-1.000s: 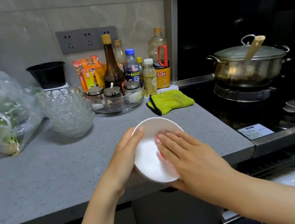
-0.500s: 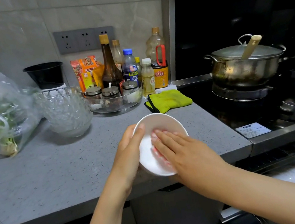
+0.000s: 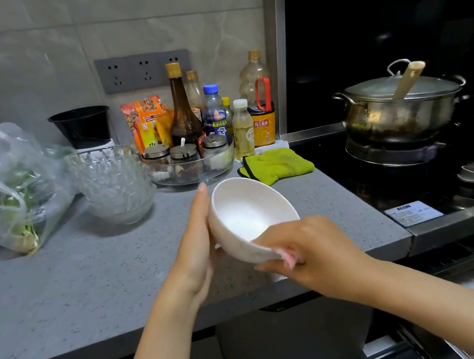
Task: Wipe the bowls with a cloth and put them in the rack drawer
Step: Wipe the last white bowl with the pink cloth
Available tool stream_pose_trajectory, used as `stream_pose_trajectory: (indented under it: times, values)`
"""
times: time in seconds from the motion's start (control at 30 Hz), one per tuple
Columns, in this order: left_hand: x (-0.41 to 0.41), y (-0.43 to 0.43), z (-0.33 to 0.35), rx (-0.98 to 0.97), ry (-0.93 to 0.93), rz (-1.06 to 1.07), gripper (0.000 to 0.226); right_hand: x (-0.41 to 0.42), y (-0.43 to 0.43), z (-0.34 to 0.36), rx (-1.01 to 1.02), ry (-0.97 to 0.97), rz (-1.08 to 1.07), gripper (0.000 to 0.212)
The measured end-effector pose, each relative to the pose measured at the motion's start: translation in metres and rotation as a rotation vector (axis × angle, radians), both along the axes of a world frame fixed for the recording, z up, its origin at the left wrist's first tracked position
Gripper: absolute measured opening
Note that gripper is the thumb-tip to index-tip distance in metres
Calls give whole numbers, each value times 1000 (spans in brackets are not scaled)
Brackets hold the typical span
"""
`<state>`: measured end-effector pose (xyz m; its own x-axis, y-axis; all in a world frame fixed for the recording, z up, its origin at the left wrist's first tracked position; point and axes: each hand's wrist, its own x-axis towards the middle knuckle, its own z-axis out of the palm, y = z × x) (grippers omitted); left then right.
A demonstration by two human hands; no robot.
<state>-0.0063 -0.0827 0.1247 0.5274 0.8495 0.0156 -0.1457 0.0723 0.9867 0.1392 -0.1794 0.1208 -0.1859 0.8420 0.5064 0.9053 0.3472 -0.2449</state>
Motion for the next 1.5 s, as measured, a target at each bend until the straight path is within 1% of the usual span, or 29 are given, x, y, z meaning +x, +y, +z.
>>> stream_pose_trajectory:
  times: [0.03, 0.07, 0.13, 0.2, 0.23, 0.3, 0.37, 0.5, 0.53, 0.57, 0.67, 0.8, 0.87, 0.9, 0.97, 1.0, 1.03, 1.07, 1.13, 1.2, 1.23, 1.27, 1.33, 1.37, 1.4, 1.5]
  values:
    - [4, 2, -2, -53, -49, -5, 62, -1, 0, 6, -45, 159, 18, 13]
    - [7, 3, -4, -119, -88, -20, 63, -1, 1, 12, -109, 353, 72, 14]
    - [12, 4, -7, -275, -173, -70, 65, -2, 1, 27, -211, 704, 163, 10]
    - [15, 4, -10, -385, -240, -109, 67, 1, 5, 31, -247, 924, 171, 13]
    - [16, 4, -13, -392, -259, -110, 67, 2, 7, 31, -269, 1008, 165, 18]
    - [16, 5, -17, -382, -293, -72, 67, 5, 12, 26, -306, 1122, 163, 36]
    - [14, 6, -18, -404, -347, -47, 65, 6, 16, 22, -322, 1206, 178, 56]
    - [12, 2, -14, -415, -399, -61, 53, 9, 24, 19, -326, 1368, 174, 98]
    - [12, 1, -12, -416, -430, -71, 52, 11, 26, 17, -330, 1394, 174, 105]
    - [13, -1, -12, -418, -463, -75, 52, 12, 26, 18, -335, 1408, 177, 107]
    - [14, -3, -9, -424, -538, -65, 49, 16, 24, 17, -358, 1364, 179, 95]
    - [15, -1, -4, -402, -574, 27, 44, 20, 20, 10, -412, 1387, 142, 84]
    - [15, -3, 1, -365, -560, 63, 40, 20, 18, 5, -422, 1442, 114, 91]
    - [15, -4, 3, -351, -558, 80, 37, 19, 16, 4, -414, 1484, 91, 91]
    - [14, -7, 9, -323, -561, 114, 36, 18, 14, 3, -354, 1563, 34, 70]
    - [13, -8, 11, -303, -562, 128, 40, 19, 14, 3, -295, 1587, 12, 62]
    - [12, -8, 13, -277, -556, 136, 44, 19, 14, 4, -229, 1600, 16, 59]
    - [11, -9, 15, -247, -543, 150, 46, 20, 14, 6, -155, 1586, 34, 61]
    - [11, -10, 17, -191, -499, 194, 38, 18, 13, 14, 11, 1437, 57, 64]
    - [13, -13, 18, -166, -448, 238, 33, 11, 12, 24, 182, 1210, 98, 51]
    - [16, -15, 18, -160, -427, 247, 35, 5, 12, 29, 235, 1052, 136, 45]
    - [18, -18, 19, -156, -413, 243, 38, -1, 13, 32, 276, 824, 160, 41]
    - [22, -24, 20, -162, -403, 226, 42, -8, 21, 28, 329, 273, 110, 42]
    - [23, -26, 21, -164, -409, 235, 42, -7, 25, 24, 367, 92, 87, 43]
    - [22, -26, 21, -163, -421, 260, 41, -6, 28, 21, 389, 12, 72, 43]
    - [18, -24, 22, -145, -451, 333, 40, -5, 25, 17, 422, 44, 53, 41]
